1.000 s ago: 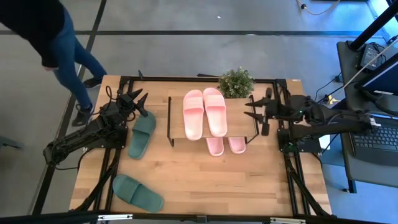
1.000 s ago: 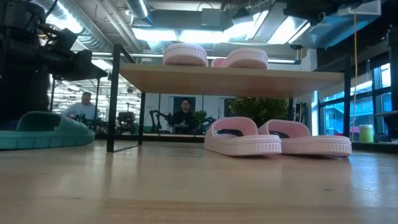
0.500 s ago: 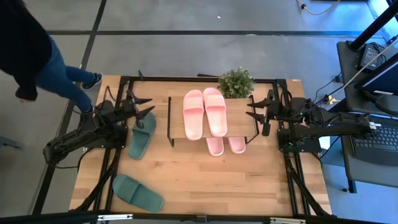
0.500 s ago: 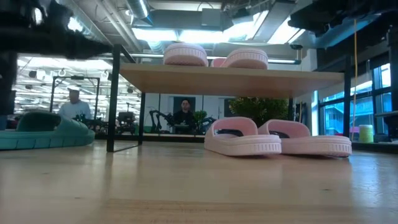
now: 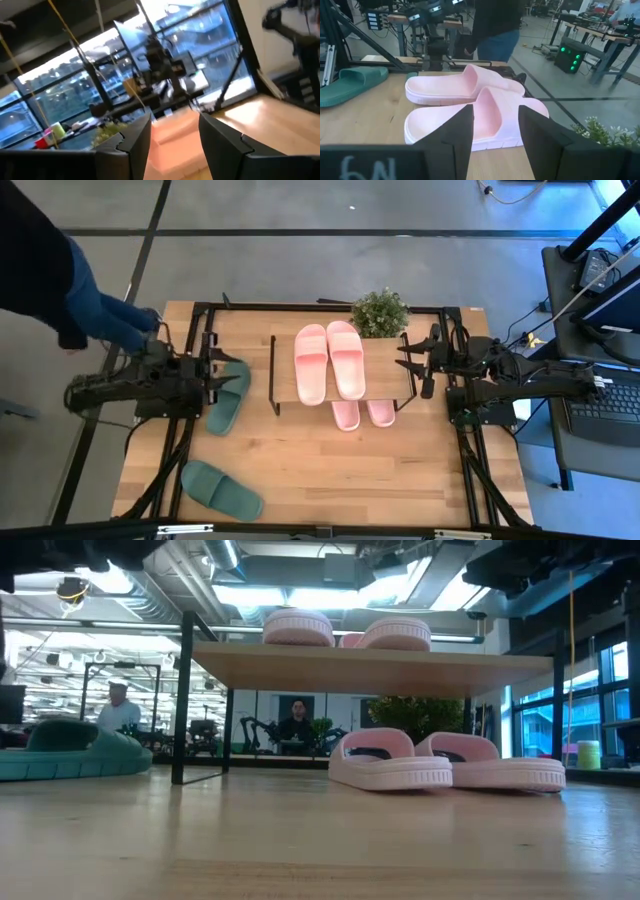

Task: Pick and place slides into the shelf
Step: Put the green slide under the shelf

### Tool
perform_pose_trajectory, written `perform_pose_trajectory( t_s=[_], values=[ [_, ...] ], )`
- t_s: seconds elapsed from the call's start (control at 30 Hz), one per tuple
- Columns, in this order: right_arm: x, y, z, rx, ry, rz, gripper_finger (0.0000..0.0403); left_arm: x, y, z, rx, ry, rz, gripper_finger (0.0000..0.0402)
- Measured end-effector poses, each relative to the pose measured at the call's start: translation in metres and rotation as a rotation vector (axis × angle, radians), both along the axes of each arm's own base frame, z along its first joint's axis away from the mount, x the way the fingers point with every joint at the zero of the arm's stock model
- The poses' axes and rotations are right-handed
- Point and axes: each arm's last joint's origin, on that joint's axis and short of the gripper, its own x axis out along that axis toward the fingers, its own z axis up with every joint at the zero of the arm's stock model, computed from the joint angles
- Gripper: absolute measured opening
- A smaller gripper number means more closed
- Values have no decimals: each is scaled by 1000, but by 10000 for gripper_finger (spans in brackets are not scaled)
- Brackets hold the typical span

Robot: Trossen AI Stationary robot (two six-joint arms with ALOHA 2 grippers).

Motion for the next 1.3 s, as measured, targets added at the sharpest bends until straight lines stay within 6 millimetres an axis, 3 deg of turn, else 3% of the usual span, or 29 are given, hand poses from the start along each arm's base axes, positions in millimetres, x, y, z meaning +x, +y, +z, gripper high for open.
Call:
perform_pose_trajectory(
  t_s=[0.17,0.5,0.73,0.93,1.13,1.3],
  values=[
    [0,0,0,0,1,0,157,16,-7,-3,81,113,17,159],
    [0,0,-2,1,23,0,157,34,-27,36,205,538,316,159],
    [0,0,-3,2,31,0,157,37,-43,58,173,689,459,159],
    [-1,0,-6,4,69,0,157,53,-58,40,216,881,481,159],
    [-1,0,-8,6,87,0,157,67,-66,19,-35,968,604,158],
    [-1,0,-8,-17,93,4,157,82,-75,0,-105,1075,637,151]
  ],
)
